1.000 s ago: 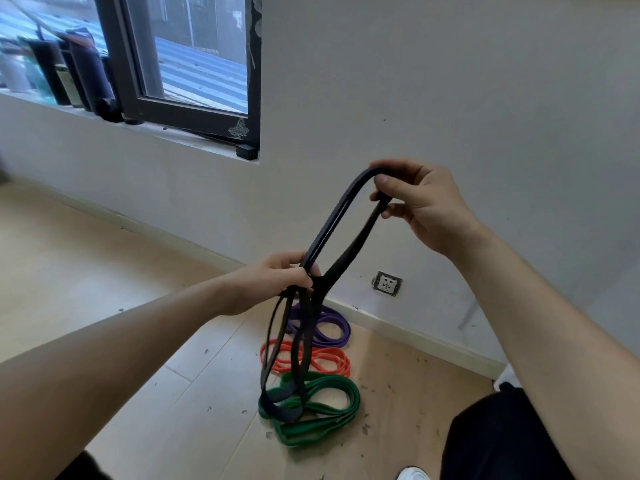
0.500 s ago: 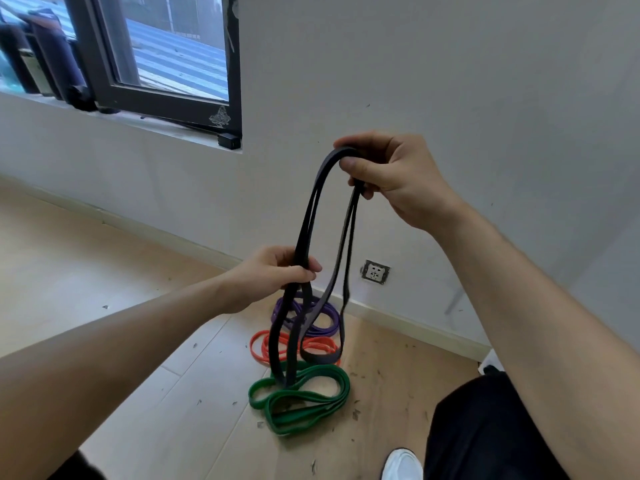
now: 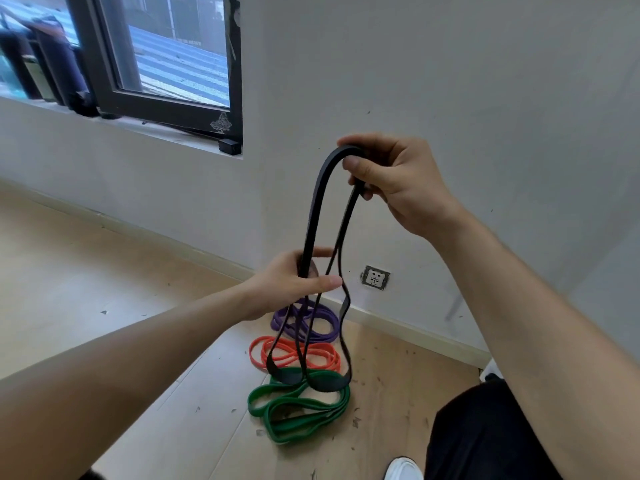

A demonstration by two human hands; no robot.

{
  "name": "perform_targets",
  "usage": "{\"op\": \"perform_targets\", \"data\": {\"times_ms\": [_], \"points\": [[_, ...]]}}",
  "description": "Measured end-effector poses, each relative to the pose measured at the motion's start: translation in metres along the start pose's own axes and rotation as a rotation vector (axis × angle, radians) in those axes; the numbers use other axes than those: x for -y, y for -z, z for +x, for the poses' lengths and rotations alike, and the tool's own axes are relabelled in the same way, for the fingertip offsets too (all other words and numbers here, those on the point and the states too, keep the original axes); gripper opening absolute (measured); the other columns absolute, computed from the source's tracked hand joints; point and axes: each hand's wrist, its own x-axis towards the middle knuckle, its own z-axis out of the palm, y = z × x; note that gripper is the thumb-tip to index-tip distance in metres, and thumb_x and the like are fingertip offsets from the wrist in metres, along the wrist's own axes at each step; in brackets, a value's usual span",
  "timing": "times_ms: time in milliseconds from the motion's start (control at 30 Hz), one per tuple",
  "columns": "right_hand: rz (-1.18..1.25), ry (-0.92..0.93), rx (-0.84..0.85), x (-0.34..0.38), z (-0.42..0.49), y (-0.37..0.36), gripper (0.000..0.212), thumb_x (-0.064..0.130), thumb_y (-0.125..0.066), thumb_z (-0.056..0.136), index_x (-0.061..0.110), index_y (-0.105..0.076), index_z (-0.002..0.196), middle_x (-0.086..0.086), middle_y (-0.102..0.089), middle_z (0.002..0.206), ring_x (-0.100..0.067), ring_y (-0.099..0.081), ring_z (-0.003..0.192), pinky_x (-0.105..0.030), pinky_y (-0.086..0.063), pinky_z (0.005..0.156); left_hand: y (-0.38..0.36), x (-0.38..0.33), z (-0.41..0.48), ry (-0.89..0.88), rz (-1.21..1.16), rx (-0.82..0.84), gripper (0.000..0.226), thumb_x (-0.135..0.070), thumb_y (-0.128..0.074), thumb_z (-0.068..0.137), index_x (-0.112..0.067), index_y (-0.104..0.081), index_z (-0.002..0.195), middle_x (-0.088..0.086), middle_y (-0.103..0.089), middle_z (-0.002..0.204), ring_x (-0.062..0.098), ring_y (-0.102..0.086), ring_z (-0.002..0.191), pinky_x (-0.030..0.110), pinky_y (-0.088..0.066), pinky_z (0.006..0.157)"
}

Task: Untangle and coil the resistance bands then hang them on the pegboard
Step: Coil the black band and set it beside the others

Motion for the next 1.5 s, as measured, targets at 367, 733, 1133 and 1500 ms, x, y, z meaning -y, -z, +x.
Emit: {"op": "perform_targets", "data": {"times_ms": [367, 733, 1133, 1500], "points": [[0.065, -0.025, -0.043, -0.005, 0.0, 0.007, 0.022, -0.003, -0.068, 0.091, 0.004, -0.07, 0.111, -0.006, -0.069, 0.083, -0.021, -0.064, 0.07, -0.026, -0.046, 0.054, -0.006, -0.004, -0.003, -0.009, -0.056, 0.006, 0.033, -0.037, -0.083, 0.08, -0.012, -0.072, 0.099, 0.001, -0.051, 0.074, 0.019, -0.056, 0.077, 0.043, -0.053, 0.088], [0.171, -0.18, -0.08, -0.032, -0.009, 0.049, 0.022, -0.004, -0.06, 0.095, 0.005, -0.067, 0.114, -0.006, -0.068, 0.085, -0.021, -0.07, 0.08, -0.026, -0.056, 0.062, 0.023, -0.013, -0.01, -0.006, 0.311, -0.208, 0.024, -0.024, -0.083, 0.08, -0.017, -0.064, 0.068, -0.003, -0.045, 0.06, 0.008, -0.046, 0.052, 0.025, -0.042, 0.058], [-0.171, -0.623, 0.259, -0.094, -0.039, 0.072, 0.019, -0.007, -0.071, 0.087, 0.007, -0.069, 0.099, -0.015, -0.071, 0.101, -0.022, -0.07, 0.091, -0.03, -0.06, 0.081, 0.069, -0.033, -0.022, -0.105, 0.341, -0.245, 0.012, -0.022, -0.084, 0.081, -0.027, -0.08, 0.091, -0.006, -0.077, 0.086, 0.009, -0.072, 0.075, 0.03, -0.061, 0.073], [-0.506, -0.427, 0.506, -0.072, -0.036, -0.009, 0.075, 0.039, -0.084, 0.079, 0.024, -0.05, 0.145, 0.011, -0.058, 0.138, -0.008, -0.054, 0.126, -0.03, -0.046, 0.104, 0.066, -0.038, -0.025, -0.119, 0.367, -0.122, 0.016, -0.028, -0.082, 0.084, -0.021, -0.081, 0.098, 0.009, -0.077, 0.083, 0.034, -0.071, 0.084, 0.054, -0.056, 0.083]]}}
